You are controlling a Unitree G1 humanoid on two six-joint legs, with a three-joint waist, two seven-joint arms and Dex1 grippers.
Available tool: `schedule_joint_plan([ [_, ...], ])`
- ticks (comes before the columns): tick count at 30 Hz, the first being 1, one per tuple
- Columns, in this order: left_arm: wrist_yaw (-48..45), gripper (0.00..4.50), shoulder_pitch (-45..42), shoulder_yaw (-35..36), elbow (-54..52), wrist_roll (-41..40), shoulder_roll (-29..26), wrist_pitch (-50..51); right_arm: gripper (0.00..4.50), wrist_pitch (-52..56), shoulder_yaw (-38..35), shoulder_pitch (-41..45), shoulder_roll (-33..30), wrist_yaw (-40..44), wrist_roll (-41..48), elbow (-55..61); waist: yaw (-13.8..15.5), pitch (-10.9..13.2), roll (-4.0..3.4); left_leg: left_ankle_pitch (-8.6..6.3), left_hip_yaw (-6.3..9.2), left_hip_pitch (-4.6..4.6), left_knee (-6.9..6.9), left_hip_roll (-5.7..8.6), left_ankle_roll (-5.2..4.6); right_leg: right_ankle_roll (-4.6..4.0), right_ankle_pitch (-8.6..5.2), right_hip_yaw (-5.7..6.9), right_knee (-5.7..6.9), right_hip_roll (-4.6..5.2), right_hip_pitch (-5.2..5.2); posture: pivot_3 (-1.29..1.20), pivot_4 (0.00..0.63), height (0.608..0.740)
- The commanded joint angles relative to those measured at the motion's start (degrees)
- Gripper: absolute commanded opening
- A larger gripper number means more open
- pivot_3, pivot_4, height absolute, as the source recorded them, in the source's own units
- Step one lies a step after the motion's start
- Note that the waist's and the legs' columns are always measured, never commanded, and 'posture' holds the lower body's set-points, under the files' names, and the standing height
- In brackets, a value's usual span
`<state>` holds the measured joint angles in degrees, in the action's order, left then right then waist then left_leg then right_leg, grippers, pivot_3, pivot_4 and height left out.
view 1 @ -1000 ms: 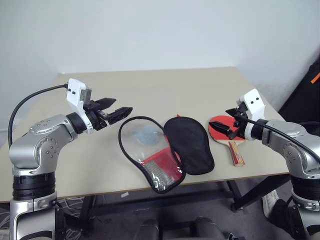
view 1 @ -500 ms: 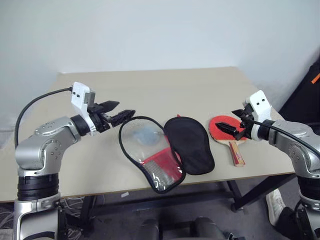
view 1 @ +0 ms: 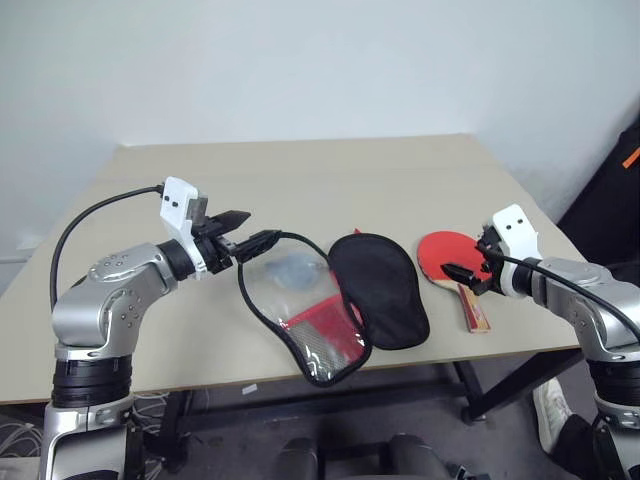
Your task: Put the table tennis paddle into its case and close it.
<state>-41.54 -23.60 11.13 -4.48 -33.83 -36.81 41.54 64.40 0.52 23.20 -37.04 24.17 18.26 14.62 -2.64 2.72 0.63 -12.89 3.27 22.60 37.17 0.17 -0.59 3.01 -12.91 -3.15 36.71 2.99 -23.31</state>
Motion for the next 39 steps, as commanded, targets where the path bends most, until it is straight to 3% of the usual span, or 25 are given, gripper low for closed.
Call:
schedule_joint_plan([
  [1, -1.6, 4.44, -2.3, -0.6, 0.7, 0.6, -0.1, -2.0, 4.50, 4.6, -0.4, -0.7, 1.2, -4.7, -2.4, 2.5, 0.0, 0.0, 0.00, 0.00, 0.00, 0.00, 0.00, 0.00, 0.00, 0.00, 0.00, 0.00, 0.00, 0.00, 0.00, 0.00, 0.000, 0.740],
  [15, -3.9, 4.44, -5.2, -2.9, 5.2, 2.9, 0.9, -4.8, 4.50, 8.8, -4.2, -3.5, 10.5, -15.1, -7.3, 0.8, 0.0, 0.0, 0.00, 0.00, -0.04, 0.01, 0.00, 0.01, 0.00, 0.01, 0.00, -0.04, 0.00, 0.00, -0.02, 0.00, 0.000, 0.740],
  [18, -4.0, 4.50, -5.4, -2.9, 5.5, 3.1, 0.9, -5.1, 3.98, 8.6, -5.6, -2.7, 13.1, -16.5, -7.9, -0.9, 0.0, 0.0, 0.00, 0.00, -0.04, 0.01, 0.01, 0.01, 0.00, 0.01, 0.00, -0.05, 0.00, 0.00, -0.01, 0.00, 0.000, 0.740],
  [26, -3.8, 4.50, -5.5, -2.7, 4.9, 3.3, 0.9, -4.8, 1.18, 8.5, -7.6, -1.2, 16.3, -17.8, -8.3, -4.1, 0.0, 0.0, -0.01, 0.00, -0.04, 0.01, 0.02, 0.01, 0.00, 0.02, 0.01, -0.05, 0.01, 0.00, 0.00, 0.00, 0.000, 0.740],
  [34, -3.7, 4.50, -5.4, -2.3, 4.6, 3.4, 0.5, -4.4, 1.10, 3.9, -12.2, 3.4, 20.1, -20.8, -8.5, -5.0, 0.0, 0.0, -0.05, 0.00, -0.04, 0.01, 0.00, 0.01, 0.00, 0.02, 0.01, -0.05, 0.03, 0.00, -0.04, 0.00, 0.000, 0.740],
  [39, -3.5, 4.50, -5.4, -2.2, 4.4, 3.3, 0.1, -4.0, 1.10, 5.8, -7.1, 5.9, 24.7, -17.3, -4.6, 2.9, -0.3, 0.0, -0.08, 0.00, -0.09, -0.01, -0.09, -0.05, 0.00, 0.01, 0.02, -0.15, 0.05, -0.06, -0.13, 0.00, 0.000, 0.740],
])
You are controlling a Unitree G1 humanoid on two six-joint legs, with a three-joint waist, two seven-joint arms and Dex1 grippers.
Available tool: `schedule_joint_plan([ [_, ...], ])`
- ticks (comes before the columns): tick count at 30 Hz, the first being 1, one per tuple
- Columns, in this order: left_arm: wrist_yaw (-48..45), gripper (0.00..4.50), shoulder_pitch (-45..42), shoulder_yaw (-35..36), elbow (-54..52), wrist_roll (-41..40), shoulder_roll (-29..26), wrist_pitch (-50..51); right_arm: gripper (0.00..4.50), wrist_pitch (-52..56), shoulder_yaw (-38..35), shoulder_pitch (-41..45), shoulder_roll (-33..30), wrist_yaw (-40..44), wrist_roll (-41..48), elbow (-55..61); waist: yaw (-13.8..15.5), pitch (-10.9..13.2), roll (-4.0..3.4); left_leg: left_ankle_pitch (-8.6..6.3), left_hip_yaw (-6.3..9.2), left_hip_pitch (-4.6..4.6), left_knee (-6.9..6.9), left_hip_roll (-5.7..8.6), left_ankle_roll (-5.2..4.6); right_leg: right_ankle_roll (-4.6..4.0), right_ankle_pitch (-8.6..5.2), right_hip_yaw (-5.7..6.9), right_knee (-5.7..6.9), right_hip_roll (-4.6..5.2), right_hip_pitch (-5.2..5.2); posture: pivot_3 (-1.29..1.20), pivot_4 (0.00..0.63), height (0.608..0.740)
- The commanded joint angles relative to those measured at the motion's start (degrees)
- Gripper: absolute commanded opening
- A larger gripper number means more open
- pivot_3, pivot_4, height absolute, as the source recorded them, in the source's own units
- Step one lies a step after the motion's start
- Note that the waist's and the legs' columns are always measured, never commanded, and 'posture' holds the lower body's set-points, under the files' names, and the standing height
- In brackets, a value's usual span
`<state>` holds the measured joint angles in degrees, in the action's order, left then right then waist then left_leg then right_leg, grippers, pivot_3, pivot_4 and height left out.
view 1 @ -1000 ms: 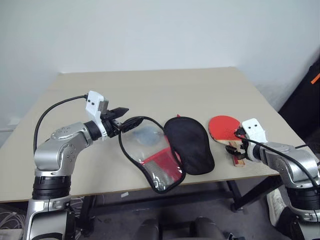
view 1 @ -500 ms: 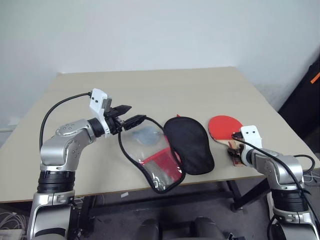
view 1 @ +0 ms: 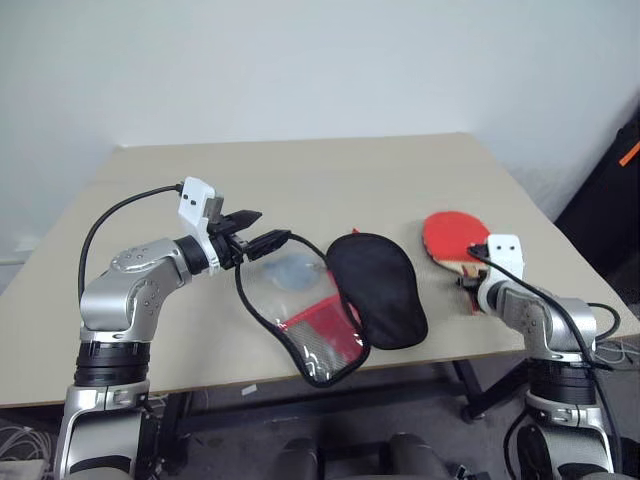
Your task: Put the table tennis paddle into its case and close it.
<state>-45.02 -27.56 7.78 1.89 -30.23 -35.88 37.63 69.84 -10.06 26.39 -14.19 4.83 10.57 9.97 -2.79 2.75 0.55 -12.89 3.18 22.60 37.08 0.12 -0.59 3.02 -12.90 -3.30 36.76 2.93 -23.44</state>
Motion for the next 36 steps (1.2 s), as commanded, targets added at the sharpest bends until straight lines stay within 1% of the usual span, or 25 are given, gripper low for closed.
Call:
schedule_joint_plan([
  [1, 0.0, 4.50, -1.5, 1.2, -2.0, -0.3, -0.9, -0.1, 1.10, 1.3, 4.8, 2.7, 2.8, 2.5, 3.6, 9.1, -0.2, 0.0, -0.01, 0.00, -0.01, -0.02, -0.03, -0.02, 0.00, 0.00, 0.00, -0.02, 0.00, -0.02, 0.00, 0.00, 0.000, 0.740],
  [7, -0.1, 4.50, -1.3, 1.6, -2.0, -0.2, -1.6, 0.0, 1.10, 7.1, 9.3, 1.4, 9.1, 1.2, 4.6, 13.7, 0.2, 0.0, 0.01, 0.00, 0.01, 0.00, -0.01, 0.00, 0.00, 0.00, 0.00, 0.00, 0.00, 0.00, 0.01, 0.00, 0.000, 0.740],
  [10, -0.1, 4.50, -1.1, 1.7, -2.3, -0.3, -1.9, 0.3, 1.10, 8.0, 10.9, 0.0, 10.7, 0.8, 4.1, 14.0, 0.2, 0.0, 0.03, 0.00, 0.05, 0.03, 0.06, 0.03, 0.01, 0.00, 0.00, 0.06, -0.01, 0.04, 0.04, 0.00, 0.000, 0.740],
  [22, 0.0, 4.50, 0.0, 2.5, -3.7, -0.8, -2.9, 1.0, 1.10, 10.0, 13.0, -3.8, 11.5, -0.7, 2.2, 10.8, 0.1, 0.0, 0.01, 0.00, 0.04, 0.01, 0.00, 0.02, 0.01, 0.00, 0.00, 0.06, -0.01, 0.03, 0.00, 0.00, 0.000, 0.740],
  [36, 0.3, 4.50, 0.4, 2.6, -4.1, -0.9, -2.6, 0.9, 1.10, 10.7, 12.7, -3.2, 12.7, -1.0, 0.9, 9.7, 0.1, 0.0, 0.02, 0.00, 0.05, 0.01, 0.00, 0.01, 0.01, 0.00, 0.00, 0.07, -0.01, 0.03, 0.01, 0.00, 0.000, 0.740],
])
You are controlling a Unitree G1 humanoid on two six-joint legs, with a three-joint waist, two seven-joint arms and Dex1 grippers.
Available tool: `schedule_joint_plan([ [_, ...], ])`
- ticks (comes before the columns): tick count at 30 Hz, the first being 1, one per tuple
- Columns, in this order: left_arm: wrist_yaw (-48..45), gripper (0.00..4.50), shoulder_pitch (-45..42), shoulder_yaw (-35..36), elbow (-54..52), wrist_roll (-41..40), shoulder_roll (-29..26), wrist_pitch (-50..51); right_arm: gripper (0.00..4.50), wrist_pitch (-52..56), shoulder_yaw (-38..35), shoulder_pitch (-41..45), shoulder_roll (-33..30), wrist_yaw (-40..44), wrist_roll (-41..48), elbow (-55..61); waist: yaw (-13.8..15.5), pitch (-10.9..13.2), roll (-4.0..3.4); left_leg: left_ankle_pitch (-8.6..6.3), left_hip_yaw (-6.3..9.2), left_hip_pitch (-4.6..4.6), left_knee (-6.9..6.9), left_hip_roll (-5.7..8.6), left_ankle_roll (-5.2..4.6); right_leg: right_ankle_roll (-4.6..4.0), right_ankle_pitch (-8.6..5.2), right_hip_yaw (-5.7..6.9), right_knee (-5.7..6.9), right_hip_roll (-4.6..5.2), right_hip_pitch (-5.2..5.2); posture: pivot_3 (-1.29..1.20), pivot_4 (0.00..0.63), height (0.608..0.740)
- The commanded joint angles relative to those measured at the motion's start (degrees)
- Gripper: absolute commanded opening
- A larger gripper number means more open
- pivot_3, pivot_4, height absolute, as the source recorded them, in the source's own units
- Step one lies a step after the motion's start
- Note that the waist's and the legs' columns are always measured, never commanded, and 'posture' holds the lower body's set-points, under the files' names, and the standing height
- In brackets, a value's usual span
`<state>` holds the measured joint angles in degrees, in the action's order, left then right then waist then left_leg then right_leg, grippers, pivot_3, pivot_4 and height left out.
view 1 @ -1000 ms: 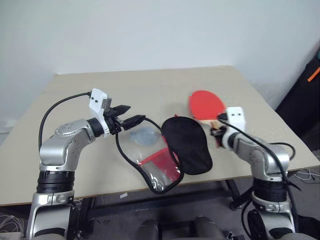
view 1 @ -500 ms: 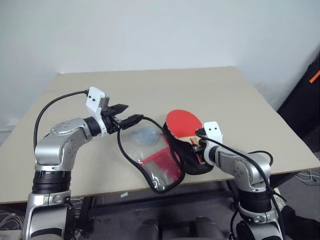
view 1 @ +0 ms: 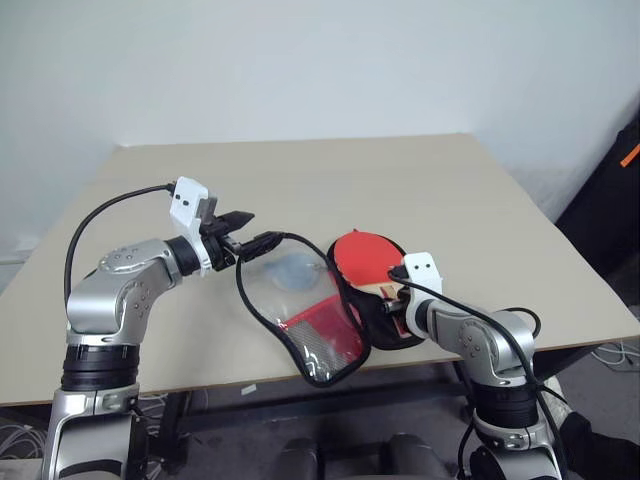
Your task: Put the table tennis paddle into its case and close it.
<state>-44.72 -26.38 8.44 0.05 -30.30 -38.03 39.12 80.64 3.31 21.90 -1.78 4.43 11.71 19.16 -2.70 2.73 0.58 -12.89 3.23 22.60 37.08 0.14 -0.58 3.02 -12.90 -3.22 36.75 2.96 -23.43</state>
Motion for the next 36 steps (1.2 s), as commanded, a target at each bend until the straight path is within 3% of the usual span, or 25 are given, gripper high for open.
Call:
schedule_joint_plan([
  [1, 0.1, 4.50, -0.7, 2.0, -2.3, -0.8, -0.4, -0.6, 1.10, 0.0, -0.7, 1.3, 0.3, -0.6, -0.3, 0.6, 0.0, 0.0, 0.00, 0.00, 0.00, 0.00, 0.00, 0.00, 0.00, 0.00, 0.00, 0.00, 0.00, 0.00, 0.00, 0.00, 0.000, 0.740],
  [4, 0.1, 4.50, -0.7, 2.0, -2.4, -0.8, -0.4, -0.6, 1.10, 0.2, -0.5, 1.4, 0.4, -0.6, -0.5, 0.7, 0.0, 0.0, 0.00, 0.00, 0.00, 0.00, 0.00, 0.00, 0.00, 0.00, 0.00, 0.00, 0.00, 0.00, 0.00, 0.00, 0.000, 0.740],
  [8, 0.1, 4.50, -0.7, 2.0, -2.3, -0.8, -0.5, -0.6, 2.49, 1.1, -0.8, 1.9, 0.8, 0.3, 0.3, 1.8, 0.0, 0.0, 0.00, 0.00, 0.00, 0.00, 0.00, 0.00, 0.00, 0.00, 0.00, 0.00, 0.00, 0.00, 0.00, 0.00, 0.000, 0.740],
  [13, -1.5, 4.50, -0.9, 3.3, -0.5, -0.6, -2.8, -0.9, 4.28, 3.2, -6.4, 5.2, -0.3, 5.7, 5.0, 4.9, 0.0, 0.0, -0.01, 0.00, 0.00, 0.01, 0.00, 0.00, 0.00, 0.00, 0.00, 0.00, 0.00, 0.00, -0.02, 0.00, 0.000, 0.740],
  [14, -1.8, 4.50, -0.9, 3.5, -0.1, -0.6, -3.3, -1.0, 4.47, 3.7, -7.2, 5.8, -0.6, 6.6, 5.9, 5.4, 0.0, 0.0, -0.01, 0.00, 0.00, 0.00, -0.01, 0.00, 0.00, 0.00, 0.00, 0.00, 0.00, 0.00, -0.02, 0.00, 0.000, 0.740],
  [24, -9.0, 4.50, 6.8, 10.3, 8.5, -0.4, -11.1, -2.4, 4.47, 2.7, -16.0, 12.3, -12.3, 15.3, 12.7, 4.5, -0.1, 0.0, -0.06, 0.00, -0.06, -0.02, -0.07, -0.03, 0.00, -0.02, -0.02, 0.00, -0.04, 0.00, -0.04, 0.00, 0.000, 0.740],
  [28, -8.2, 3.62, 11.4, 10.5, 10.6, 0.3, -8.9, -4.3, 4.50, 2.5, -16.2, 12.6, -11.7, 14.3, 12.7, 3.9, -0.1, 0.0, -0.06, 0.00, -0.07, -0.04, -0.13, -0.10, 0.00, -0.06, -0.04, 0.01, -0.03, -0.02, -0.08, 0.00, 0.000, 0.740],
  [32, -5.2, 2.22, 15.0, 8.0, 4.2, -1.9, -2.9, -1.4, 4.50, 2.9, -16.3, 12.9, -9.9, 13.5, 12.8, 4.4, 0.2, 0.0, -0.01, -0.01, -0.12, 0.00, -0.11, -0.08, 0.01, -0.06, -0.04, -0.02, -0.04, 0.04, -0.06, 0.00, 0.000, 0.740],
  [36, -2.9, 2.22, 16.1, 4.2, -4.1, -4.2, 3.4, 2.7, 4.50, 2.7, -16.1, 13.2, -9.4, 13.3, 12.8, 4.0, 0.1, 0.0, 0.06, -0.01, -0.06, 0.03, -0.02, -0.03, 0.01, -0.05, -0.03, 0.03, -0.03, 0.10, 0.00, 0.00, 0.000, 0.740],
])
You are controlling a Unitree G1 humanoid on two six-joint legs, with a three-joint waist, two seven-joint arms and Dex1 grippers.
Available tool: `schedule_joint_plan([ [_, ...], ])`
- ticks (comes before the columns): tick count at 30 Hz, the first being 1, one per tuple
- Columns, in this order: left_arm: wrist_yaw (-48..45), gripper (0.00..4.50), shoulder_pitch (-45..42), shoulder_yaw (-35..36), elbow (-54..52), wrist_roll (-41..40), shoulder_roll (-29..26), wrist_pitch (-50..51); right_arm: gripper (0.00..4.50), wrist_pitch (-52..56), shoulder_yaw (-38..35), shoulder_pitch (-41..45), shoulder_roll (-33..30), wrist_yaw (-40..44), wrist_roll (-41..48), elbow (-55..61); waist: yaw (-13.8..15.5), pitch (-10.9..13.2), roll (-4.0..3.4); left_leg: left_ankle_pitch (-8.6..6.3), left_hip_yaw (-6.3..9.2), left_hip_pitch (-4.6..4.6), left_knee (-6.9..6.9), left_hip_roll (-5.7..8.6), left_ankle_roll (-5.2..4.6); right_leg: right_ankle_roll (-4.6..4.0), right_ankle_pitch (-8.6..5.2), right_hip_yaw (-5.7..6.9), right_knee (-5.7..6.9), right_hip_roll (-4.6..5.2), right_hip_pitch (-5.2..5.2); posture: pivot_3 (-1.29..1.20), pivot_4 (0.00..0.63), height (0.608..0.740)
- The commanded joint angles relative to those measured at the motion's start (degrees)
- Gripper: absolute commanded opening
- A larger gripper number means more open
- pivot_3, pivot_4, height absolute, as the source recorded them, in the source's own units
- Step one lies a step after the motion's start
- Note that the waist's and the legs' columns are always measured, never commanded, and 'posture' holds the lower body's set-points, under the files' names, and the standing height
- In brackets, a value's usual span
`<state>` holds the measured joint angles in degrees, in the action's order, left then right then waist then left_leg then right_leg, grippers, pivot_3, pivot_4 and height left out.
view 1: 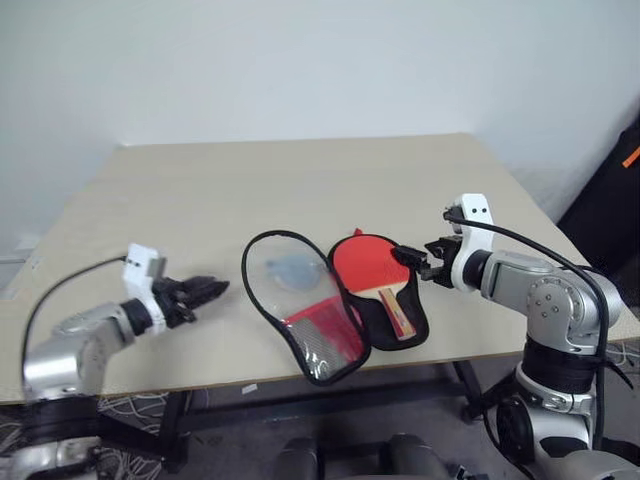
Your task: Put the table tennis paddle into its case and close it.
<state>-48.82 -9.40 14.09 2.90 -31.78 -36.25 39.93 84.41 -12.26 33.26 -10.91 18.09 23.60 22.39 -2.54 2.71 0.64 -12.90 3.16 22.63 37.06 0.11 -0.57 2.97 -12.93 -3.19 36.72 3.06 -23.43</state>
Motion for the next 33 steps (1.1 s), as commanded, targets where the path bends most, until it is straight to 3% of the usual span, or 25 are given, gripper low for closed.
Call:
schedule_joint_plan([
  [1, 1.5, 2.22, -1.2, -2.1, -8.0, -3.2, 2.4, 2.8, 4.50, -1.2, -0.6, 2.1, -0.4, -0.5, 0.9, 0.5, -0.1, 0.0, 0.00, 0.00, -0.01, 0.00, 0.00, 0.00, 0.00, 0.00, 0.00, -0.01, 0.01, 0.00, -0.01, 0.00, 0.000, 0.740],
  [7, 2.0, 2.22, -9.6, -8.5, -14.6, -6.9, 6.8, 8.3, 4.50, -3.9, -1.0, 4.2, -4.6, 0.6, 0.7, -3.0, 0.0, 0.0, -0.09, 0.01, -0.07, -0.03, -0.05, -0.03, -0.01, -0.01, 0.00, -0.07, 0.04, -0.12, -0.04, 0.00, 0.000, 0.740],
  [14, 5.0, 2.22, -18.9, -14.8, -12.3, -5.4, 16.3, 7.6, 4.50, -8.7, -2.0, 7.2, -11.0, 2.2, 0.2, -9.3, -0.3, 0.0, -0.10, -0.04, -0.20, -0.09, 0.00, 0.04, -0.08, 0.04, 0.00, -0.24, -0.02, -0.09, 0.06, 0.00, 0.000, 0.740],
  [22, 3.3, 2.22, -13.5, -12.8, -13.3, -10.5, 13.2, 14.9, 4.50, -10.2, -3.9, 7.0, -15.2, 2.0, 0.8, -11.0, -0.5, 0.0, -0.12, -0.08, -0.62, -0.16, -0.09, -0.10, -0.16, 0.04, -0.01, -0.62, 0.01, -0.23, -0.10, 0.00, 0.000, 0.740],
  [25, 3.6, 2.76, -10.7, -12.3, -12.7, -11.5, 12.4, 16.1, 4.50, -10.1, -3.8, 6.4, -15.1, 1.8, 0.9, -10.4, -0.5, 0.0, -0.12, -0.09, -0.66, -0.15, -0.07, -0.10, -0.17, 0.03, -0.01, -0.65, -0.01, -0.23, -0.10, 0.00, 0.000, 0.740],
  [30, 5.0, 4.48, -8.1, -13.7, -13.7, -12.9, 13.4, 19.8, 4.50, -9.6, -3.5, 5.8, -14.2, 1.3, 1.3, -9.3, -0.1, 0.0, -0.11, -0.09, -0.68, -0.12, 0.02, -0.07, -0.17, 0.02, -0.01, -0.66, -0.02, -0.20, -0.09, 0.00, 0.000, 0.740],
  [33, 5.8, 4.48, -7.0, -14.9, -14.3, -13.5, 13.8, 22.1, 4.50, -9.3, -3.2, 5.6, -13.5, 0.9, 1.7, -8.7, -0.2, 0.0, -0.12, -0.09, -0.69, -0.12, 0.02, -0.08, -0.18, 0.02, -0.01, -0.67, -0.01, -0.21, -0.09, 0.00, 0.000, 0.740],
])
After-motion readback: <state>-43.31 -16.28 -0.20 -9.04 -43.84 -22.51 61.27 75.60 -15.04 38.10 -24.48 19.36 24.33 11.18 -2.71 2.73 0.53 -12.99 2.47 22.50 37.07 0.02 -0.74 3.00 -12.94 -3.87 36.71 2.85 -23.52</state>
